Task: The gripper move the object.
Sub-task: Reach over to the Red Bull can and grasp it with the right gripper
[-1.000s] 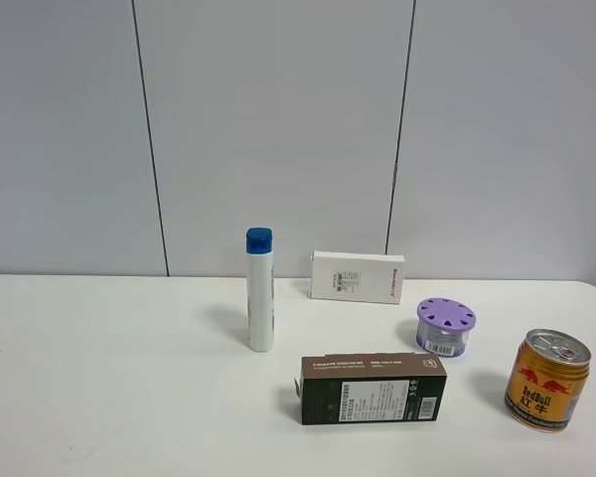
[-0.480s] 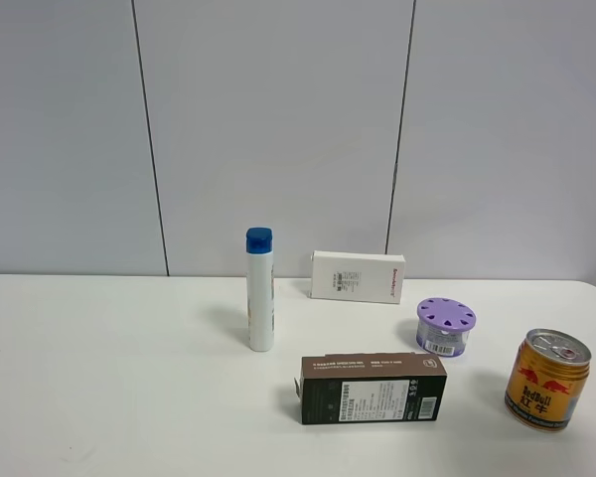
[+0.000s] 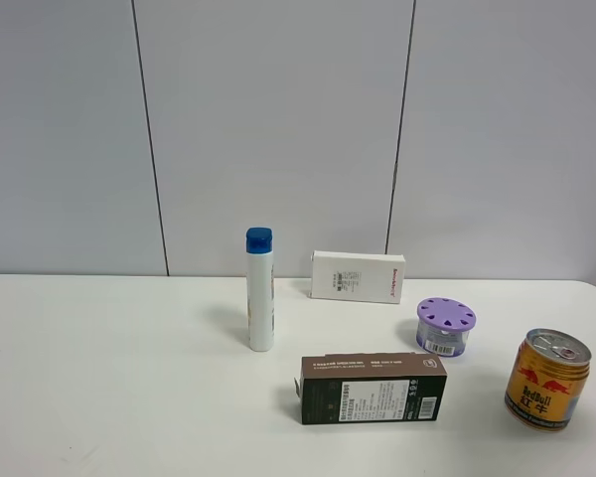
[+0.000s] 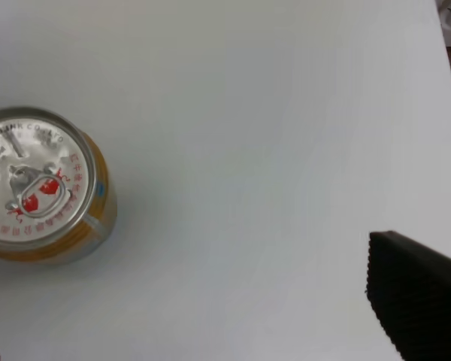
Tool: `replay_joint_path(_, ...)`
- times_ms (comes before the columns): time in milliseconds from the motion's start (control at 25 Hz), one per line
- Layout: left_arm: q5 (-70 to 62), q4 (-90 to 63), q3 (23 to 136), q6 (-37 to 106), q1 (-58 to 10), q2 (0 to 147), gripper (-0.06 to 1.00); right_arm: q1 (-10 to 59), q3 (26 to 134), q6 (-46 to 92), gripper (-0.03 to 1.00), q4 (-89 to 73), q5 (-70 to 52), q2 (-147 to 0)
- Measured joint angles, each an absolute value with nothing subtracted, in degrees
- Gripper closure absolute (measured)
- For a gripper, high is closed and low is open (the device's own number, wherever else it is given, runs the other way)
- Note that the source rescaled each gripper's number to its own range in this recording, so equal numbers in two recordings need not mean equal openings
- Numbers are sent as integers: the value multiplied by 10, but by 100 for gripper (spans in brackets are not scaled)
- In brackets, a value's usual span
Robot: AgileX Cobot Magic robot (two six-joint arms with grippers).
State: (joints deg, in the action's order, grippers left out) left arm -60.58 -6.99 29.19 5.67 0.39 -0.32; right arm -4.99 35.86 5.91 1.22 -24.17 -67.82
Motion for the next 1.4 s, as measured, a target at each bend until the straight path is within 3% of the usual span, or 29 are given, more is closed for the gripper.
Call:
replay_joint_path(560,-606,-70,292,57,4,-3,-6,-50,359,61,-3,-80,-176,-784)
replay_joint_path(960,-606,-70,292,57,4,-3,-6,38,359,61,-3,-158,-120,-802)
replay_joint_path(1400,-606,-70,292,57,4,-3,-6,50,359,61,-3,-107,-137,-807)
